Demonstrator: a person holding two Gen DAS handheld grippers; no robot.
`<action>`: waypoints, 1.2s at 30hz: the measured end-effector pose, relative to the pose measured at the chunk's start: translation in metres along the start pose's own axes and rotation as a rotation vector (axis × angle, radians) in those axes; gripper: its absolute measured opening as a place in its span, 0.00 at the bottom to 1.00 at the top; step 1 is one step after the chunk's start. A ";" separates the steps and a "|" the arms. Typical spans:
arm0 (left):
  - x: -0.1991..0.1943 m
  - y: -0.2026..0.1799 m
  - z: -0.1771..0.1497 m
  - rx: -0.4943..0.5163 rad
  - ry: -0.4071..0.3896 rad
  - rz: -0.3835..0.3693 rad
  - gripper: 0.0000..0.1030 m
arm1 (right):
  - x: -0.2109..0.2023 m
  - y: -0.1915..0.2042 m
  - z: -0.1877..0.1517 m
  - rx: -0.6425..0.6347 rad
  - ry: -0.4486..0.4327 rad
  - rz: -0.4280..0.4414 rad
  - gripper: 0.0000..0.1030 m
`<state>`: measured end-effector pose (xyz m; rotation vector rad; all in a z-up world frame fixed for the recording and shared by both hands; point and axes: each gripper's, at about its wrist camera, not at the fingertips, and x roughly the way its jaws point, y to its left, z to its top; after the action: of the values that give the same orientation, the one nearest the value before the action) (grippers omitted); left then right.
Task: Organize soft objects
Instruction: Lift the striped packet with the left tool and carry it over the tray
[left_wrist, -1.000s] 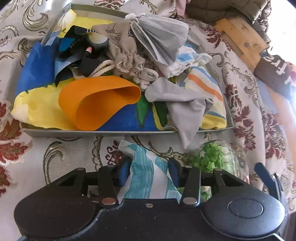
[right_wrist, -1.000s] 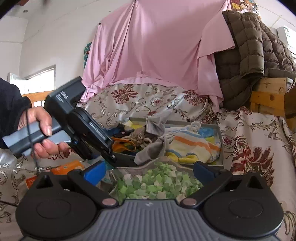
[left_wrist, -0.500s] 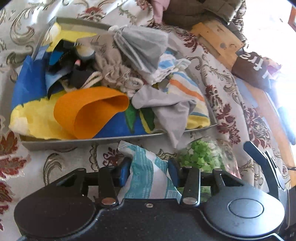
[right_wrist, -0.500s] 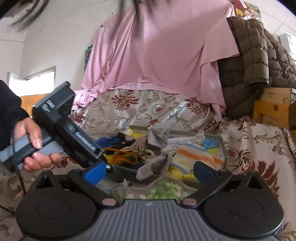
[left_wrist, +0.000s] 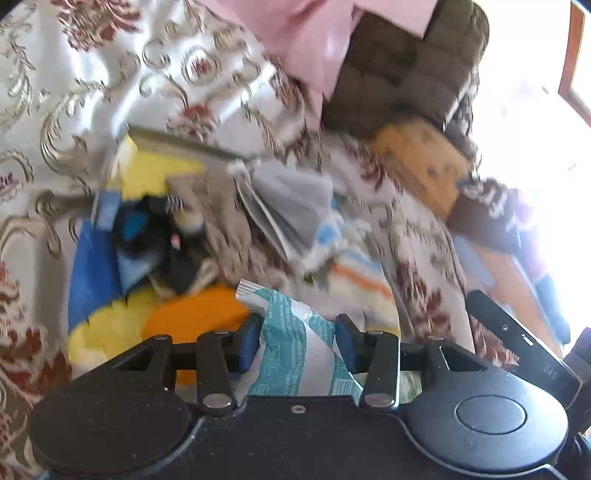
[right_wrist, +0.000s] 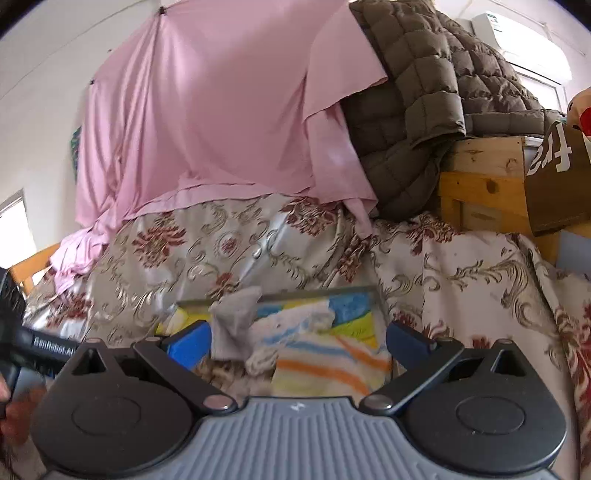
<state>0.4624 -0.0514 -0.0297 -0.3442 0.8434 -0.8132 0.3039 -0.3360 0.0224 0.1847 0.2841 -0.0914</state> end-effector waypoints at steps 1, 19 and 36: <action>0.000 -0.001 0.001 0.008 -0.024 0.011 0.45 | 0.004 0.000 0.003 0.009 -0.003 -0.004 1.00; 0.009 0.018 0.024 0.015 -0.154 0.131 0.45 | 0.083 0.025 0.007 0.094 0.196 0.213 1.00; 0.020 0.017 0.022 -0.002 -0.193 0.150 0.45 | 0.059 0.012 -0.013 0.194 0.153 0.256 1.00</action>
<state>0.4958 -0.0566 -0.0360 -0.3510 0.6805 -0.6287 0.3580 -0.3256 -0.0043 0.4203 0.4016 0.1497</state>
